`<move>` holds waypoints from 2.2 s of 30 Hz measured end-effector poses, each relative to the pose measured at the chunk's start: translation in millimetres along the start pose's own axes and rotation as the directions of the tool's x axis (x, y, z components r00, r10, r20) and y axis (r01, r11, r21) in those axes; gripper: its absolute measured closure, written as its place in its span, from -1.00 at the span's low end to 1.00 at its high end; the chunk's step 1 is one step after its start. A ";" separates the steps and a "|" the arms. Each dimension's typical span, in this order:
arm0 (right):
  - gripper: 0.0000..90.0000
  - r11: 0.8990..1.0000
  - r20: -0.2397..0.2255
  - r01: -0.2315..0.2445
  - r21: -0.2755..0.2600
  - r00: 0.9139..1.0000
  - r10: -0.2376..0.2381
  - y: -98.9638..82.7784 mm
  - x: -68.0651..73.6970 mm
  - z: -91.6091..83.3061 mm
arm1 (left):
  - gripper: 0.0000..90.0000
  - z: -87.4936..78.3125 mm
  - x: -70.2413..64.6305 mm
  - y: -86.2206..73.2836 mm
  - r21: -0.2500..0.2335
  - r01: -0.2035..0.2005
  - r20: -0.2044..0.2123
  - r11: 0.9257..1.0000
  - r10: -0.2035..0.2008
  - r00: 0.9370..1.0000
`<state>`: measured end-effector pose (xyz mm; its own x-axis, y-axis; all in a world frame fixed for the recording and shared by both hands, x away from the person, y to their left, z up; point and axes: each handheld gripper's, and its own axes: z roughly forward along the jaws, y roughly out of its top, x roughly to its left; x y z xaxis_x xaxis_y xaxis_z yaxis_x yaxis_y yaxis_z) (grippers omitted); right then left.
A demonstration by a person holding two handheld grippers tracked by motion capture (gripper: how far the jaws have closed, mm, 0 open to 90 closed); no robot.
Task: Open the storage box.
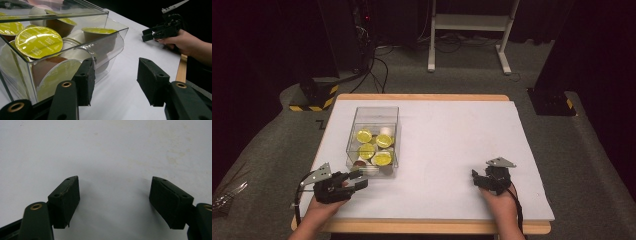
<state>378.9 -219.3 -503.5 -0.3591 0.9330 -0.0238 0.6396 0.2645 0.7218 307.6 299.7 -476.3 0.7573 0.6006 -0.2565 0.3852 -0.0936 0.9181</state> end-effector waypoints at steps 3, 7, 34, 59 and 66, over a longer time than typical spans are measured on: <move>-0.45 1.000 0.000 0.001 -0.001 1.000 -0.001 0.0 -0.1 0.1 | 0.08 -1.4 -1.4 -0.9 0.000 0.002 0.007 1.000 -0.002 1.000; -0.45 1.000 0.000 0.001 -0.001 1.000 -0.001 0.0 -0.1 0.1 | 0.08 -3.8 -4.4 -2.6 0.003 0.000 0.013 1.000 0.000 1.000; -0.45 1.000 0.000 0.001 0.000 1.000 -0.001 -0.1 0.1 -0.1 | 0.07 -21.0 -24.8 -17.6 0.008 -0.001 0.066 1.000 0.000 0.998; -0.45 1.000 0.001 0.001 -0.002 1.000 -0.001 -0.2 0.2 0.0 | 0.16 -51.1 -36.4 -2.6 -0.084 -0.039 -0.073 0.996 0.032 0.997; -0.45 1.000 0.000 0.001 -0.003 1.000 -0.001 -0.2 0.2 0.0 | 0.20 -47.9 -34.0 13.9 -0.065 -0.067 -0.222 0.996 0.052 0.974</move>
<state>378.8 -219.2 -503.7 -0.3593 0.9329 -0.0247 0.6375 0.2647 0.7235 261.9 316.0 -440.3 0.6398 0.7565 -0.1352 0.2983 -0.0824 0.9509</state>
